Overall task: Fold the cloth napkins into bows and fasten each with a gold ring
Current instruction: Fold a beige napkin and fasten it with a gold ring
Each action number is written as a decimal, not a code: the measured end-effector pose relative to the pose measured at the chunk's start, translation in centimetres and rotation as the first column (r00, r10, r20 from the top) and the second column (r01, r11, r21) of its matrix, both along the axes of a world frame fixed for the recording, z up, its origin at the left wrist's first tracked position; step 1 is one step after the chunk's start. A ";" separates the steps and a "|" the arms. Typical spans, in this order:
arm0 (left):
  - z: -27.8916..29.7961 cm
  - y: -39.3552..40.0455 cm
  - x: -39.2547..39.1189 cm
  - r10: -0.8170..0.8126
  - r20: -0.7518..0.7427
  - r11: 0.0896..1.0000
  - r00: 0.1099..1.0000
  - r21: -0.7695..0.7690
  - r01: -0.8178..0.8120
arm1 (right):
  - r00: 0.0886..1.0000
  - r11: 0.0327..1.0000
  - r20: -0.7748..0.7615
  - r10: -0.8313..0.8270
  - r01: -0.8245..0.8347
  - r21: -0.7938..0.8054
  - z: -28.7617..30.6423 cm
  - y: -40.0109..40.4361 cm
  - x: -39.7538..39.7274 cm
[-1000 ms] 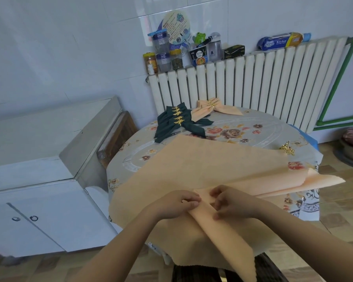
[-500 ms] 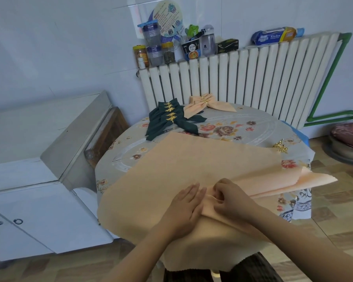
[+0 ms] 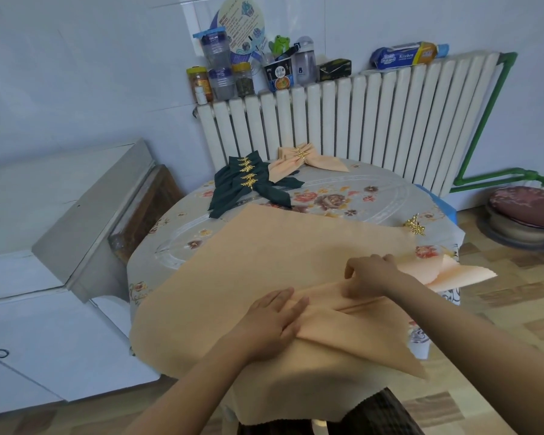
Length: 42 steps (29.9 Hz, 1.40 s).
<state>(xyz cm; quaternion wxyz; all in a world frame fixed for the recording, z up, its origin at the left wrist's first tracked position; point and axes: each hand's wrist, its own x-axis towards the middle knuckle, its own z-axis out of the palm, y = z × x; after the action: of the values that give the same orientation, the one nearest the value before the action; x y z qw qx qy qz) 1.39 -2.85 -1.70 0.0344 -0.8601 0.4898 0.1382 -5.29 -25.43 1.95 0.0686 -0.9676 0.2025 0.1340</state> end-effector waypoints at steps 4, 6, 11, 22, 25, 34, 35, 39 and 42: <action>0.6 -0.1 -0.2 -0.018 0.056 0.999 0.998 0.045 0.015 | 0.983 1.000 -0.185 0.001 0.004 0.026 1.2 -0.4 1.3; 1.0 -0.2 -0.4 -0.033 0.107 0.998 0.994 0.049 0.028 | 0.976 0.999 -0.217 0.017 -0.008 0.042 1.7 -0.3 1.8; 1.3 -0.8 -0.6 -0.118 0.222 0.990 0.968 -0.051 0.132 | 0.986 1.000 -0.166 -0.004 0.009 0.029 2.7 1.2 1.7; 3.2 -1.8 0.5 0.114 -0.336 0.957 0.935 -0.215 -0.194 | 0.927 0.511 -0.171 -0.335 0.331 0.793 2.4 2.4 1.5; 4.9 -2.2 0.6 0.236 -0.573 0.924 0.785 -0.118 -0.364 | 0.905 0.238 -0.280 -0.319 0.362 0.901 2.1 2.4 1.1; 6.5 -3.3 1.8 0.249 -0.396 0.968 0.884 0.139 -0.211 | 0.936 0.079 -0.293 -0.196 0.313 0.947 2.3 3.5 0.4; 6.2 -3.1 1.8 0.214 -0.340 0.975 0.916 0.127 -0.181 | 0.944 0.119 -0.269 -0.191 0.294 0.948 2.4 3.6 0.3; 4.7 -2.2 1.6 0.117 -0.211 0.993 0.970 -0.001 -0.120 | 0.992 0.668 0.064 -0.107 0.024 0.744 1.9 4.2 -0.8; 4.0 -1.6 1.8 0.076 -0.217 0.992 0.973 -0.086 -0.097 | 0.932 0.879 0.319 0.174 -0.293 0.376 0.5 4.6 -2.1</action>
<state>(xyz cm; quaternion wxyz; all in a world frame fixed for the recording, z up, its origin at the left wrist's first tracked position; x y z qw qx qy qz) 3.20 -4.45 2.26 -0.0660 -0.8614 0.4589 0.2075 -7.35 -20.81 2.43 0.2846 -0.9568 0.0383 0.0457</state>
